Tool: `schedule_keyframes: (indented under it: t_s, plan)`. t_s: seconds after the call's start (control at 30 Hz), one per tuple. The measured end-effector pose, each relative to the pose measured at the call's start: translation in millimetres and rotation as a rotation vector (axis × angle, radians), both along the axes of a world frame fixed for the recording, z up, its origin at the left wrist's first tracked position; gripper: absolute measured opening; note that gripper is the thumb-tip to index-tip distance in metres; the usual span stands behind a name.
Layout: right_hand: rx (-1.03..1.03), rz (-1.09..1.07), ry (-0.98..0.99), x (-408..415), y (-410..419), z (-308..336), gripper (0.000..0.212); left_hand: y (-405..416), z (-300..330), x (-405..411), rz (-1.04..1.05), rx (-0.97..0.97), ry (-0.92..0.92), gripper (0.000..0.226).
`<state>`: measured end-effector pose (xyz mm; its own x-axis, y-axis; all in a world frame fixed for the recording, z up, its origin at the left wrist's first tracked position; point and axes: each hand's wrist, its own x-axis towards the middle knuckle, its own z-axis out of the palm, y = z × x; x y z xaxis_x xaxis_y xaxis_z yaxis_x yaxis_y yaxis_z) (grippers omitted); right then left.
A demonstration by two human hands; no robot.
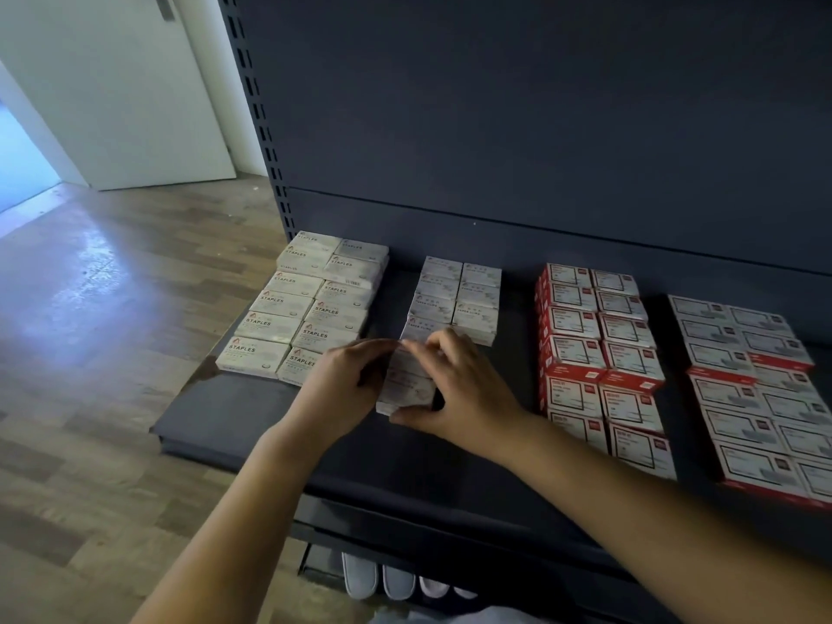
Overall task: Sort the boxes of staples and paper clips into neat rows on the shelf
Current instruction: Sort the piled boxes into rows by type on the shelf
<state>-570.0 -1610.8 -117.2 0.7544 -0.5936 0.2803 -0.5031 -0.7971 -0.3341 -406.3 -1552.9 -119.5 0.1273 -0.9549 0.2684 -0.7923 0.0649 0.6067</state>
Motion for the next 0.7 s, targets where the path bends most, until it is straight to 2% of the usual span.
schedule_keyframes:
  t_s: [0.1, 0.2, 0.27, 0.43, 0.53, 0.7]
  plan:
    - [-0.051, -0.006, -0.053, -10, 2, 0, 0.075, 2, 4, -6, 0.018, -0.081, -0.019, 0.038]
    - [-0.129, -0.077, -0.126, -30, 4, 1, 0.051, 4, 13, -21, 0.008, -0.148, -0.059, 0.043]
    - [-0.182, -0.134, -0.186, -48, 3, 2, 0.043, 2, 21, -36, -0.026, -0.167, -0.095, 0.042]
    - [-0.231, -0.288, -0.279, -102, -6, 13, 0.04, -14, 37, -84, -0.142, -0.198, -0.173, 0.039]
    - [-0.242, -0.363, -0.302, -146, -15, 17, 0.038, -28, 46, -125, -0.23, -0.202, -0.156, 0.045]
    - [-0.23, -0.518, -0.343, -233, -31, 19, 0.037, -54, 57, -211, -0.353, -0.222, -0.162, 0.042]
